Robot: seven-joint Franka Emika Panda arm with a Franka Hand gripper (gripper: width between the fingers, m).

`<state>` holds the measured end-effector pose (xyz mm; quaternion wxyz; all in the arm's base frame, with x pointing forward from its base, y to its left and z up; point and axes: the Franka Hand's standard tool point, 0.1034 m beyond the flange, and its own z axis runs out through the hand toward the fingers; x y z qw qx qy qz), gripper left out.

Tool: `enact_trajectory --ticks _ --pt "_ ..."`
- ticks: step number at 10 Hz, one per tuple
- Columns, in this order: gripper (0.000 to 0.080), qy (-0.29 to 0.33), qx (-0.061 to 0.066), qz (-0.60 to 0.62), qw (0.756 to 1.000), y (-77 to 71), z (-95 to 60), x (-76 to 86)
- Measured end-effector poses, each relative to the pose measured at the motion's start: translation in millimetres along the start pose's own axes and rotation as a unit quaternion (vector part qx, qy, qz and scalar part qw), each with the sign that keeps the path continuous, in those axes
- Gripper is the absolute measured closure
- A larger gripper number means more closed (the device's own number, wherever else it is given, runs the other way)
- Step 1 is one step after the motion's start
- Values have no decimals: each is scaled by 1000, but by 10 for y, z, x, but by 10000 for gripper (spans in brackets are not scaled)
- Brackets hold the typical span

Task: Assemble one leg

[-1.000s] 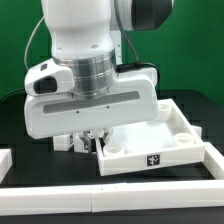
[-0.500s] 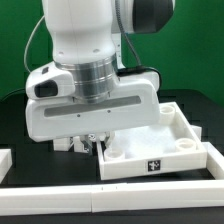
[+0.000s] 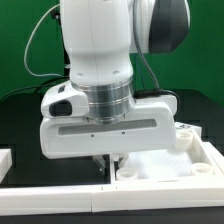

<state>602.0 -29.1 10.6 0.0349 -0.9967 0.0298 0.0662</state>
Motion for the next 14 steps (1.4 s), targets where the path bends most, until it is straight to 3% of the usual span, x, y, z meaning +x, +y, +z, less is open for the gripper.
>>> enact_trajectory --ticks 2,4,7,9,10,11,12,13,14 --pt "745 11 -2 1 1000 -59 29 19" --pt "745 12 -14 14 1000 -75 29 22" --pt "737 12 -16 7 1000 -66 31 19" --pt "384 13 -16 8 1000 -61 11 25" --pt "228 1 -13 1 1000 -21 -107 -22" --pt "228 -8 -11 2 1000 48 -310 -95" --pt "168 -22 -9 9 1000 125 -488 -216" --pt "168 -40 -8 18 999 166 -617 -309" --pt "153 -40 -8 20 999 158 -672 -299"
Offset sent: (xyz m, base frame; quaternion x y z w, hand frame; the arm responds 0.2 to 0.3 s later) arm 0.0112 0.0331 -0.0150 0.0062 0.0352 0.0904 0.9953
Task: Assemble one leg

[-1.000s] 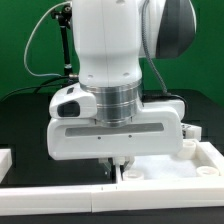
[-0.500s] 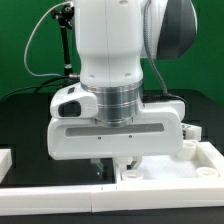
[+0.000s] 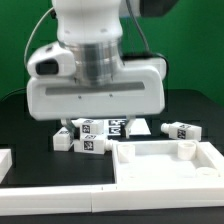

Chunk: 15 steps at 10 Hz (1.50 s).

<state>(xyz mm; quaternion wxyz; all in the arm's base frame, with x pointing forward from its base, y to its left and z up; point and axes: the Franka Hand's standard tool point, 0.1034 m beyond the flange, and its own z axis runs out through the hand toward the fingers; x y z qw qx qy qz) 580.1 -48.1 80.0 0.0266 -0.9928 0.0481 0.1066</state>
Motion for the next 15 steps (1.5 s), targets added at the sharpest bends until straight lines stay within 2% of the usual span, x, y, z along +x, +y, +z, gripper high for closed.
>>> enact_trajectory --ticks 4,5,7,8,9,11,12,13,15 --pt "151 1 0 -25 1000 21 25 4" --pt "151 -4 1 -35 999 151 5 -51" --pt "151 -11 -6 -69 998 522 -20 -298" --pt "151 -7 -6 -86 996 629 -46 -309" --pt "151 8 -9 -96 995 633 -65 -247" --pt "151 -9 -6 -97 995 591 -29 -287" --pt "151 -24 -3 -93 995 590 -8 -324" --pt "151 -80 0 -55 995 645 70 -462" --pt "151 -184 -19 4 983 748 224 -717"
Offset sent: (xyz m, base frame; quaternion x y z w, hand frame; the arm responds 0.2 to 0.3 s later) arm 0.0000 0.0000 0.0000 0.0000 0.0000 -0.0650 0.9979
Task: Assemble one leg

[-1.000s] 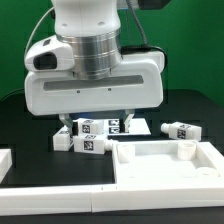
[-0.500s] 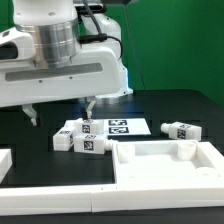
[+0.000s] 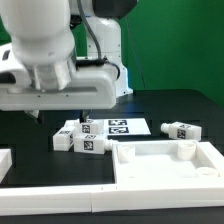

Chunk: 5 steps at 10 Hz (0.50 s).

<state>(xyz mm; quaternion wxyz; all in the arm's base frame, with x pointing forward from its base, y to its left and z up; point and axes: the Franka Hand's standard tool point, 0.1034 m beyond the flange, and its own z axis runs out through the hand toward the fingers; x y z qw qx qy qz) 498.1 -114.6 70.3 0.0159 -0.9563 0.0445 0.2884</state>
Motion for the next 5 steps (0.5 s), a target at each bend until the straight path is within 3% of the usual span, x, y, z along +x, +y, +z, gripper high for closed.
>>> enact_trajectory --ticks 1,2,3,5 --pt "151 -38 5 7 999 91 195 -95" --pt "151 -71 10 9 997 88 217 -189" --pt "151 -102 11 8 995 76 241 -196" --pt "151 -107 10 10 994 92 278 -139"
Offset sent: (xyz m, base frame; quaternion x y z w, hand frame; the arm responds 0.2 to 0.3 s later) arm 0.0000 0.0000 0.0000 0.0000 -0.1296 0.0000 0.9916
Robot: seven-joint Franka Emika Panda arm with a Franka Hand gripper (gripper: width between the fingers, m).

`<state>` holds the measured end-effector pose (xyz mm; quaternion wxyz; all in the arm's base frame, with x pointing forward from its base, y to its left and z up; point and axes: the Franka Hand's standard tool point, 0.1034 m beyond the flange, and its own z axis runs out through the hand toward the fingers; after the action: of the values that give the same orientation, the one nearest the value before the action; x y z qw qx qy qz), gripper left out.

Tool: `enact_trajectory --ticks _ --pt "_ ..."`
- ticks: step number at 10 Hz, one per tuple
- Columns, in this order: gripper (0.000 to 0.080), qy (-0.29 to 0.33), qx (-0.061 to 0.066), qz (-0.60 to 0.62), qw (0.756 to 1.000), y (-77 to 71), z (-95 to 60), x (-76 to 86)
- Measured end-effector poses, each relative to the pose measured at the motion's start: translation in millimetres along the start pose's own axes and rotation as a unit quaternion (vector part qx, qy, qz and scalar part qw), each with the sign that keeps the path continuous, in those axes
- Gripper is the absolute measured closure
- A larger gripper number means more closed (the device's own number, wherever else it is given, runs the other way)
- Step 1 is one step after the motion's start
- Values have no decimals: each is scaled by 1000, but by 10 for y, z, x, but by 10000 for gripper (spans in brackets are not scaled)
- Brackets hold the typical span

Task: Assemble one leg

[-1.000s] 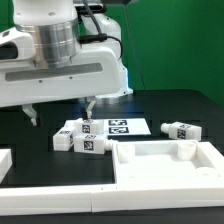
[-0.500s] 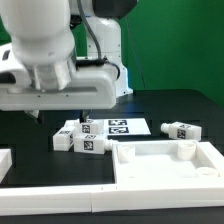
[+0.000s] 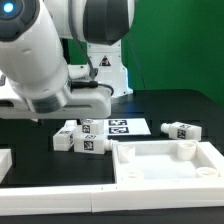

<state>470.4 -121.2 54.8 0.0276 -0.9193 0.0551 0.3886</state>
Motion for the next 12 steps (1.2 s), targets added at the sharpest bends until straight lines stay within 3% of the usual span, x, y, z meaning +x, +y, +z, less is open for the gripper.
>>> enact_trajectory --ticks 2,4,10,12 --pt "151 -20 11 27 999 167 207 3" --pt "151 -27 8 30 999 184 338 54" --pt "151 -33 8 24 999 170 354 42" --pt "151 -33 3 20 999 91 314 41"
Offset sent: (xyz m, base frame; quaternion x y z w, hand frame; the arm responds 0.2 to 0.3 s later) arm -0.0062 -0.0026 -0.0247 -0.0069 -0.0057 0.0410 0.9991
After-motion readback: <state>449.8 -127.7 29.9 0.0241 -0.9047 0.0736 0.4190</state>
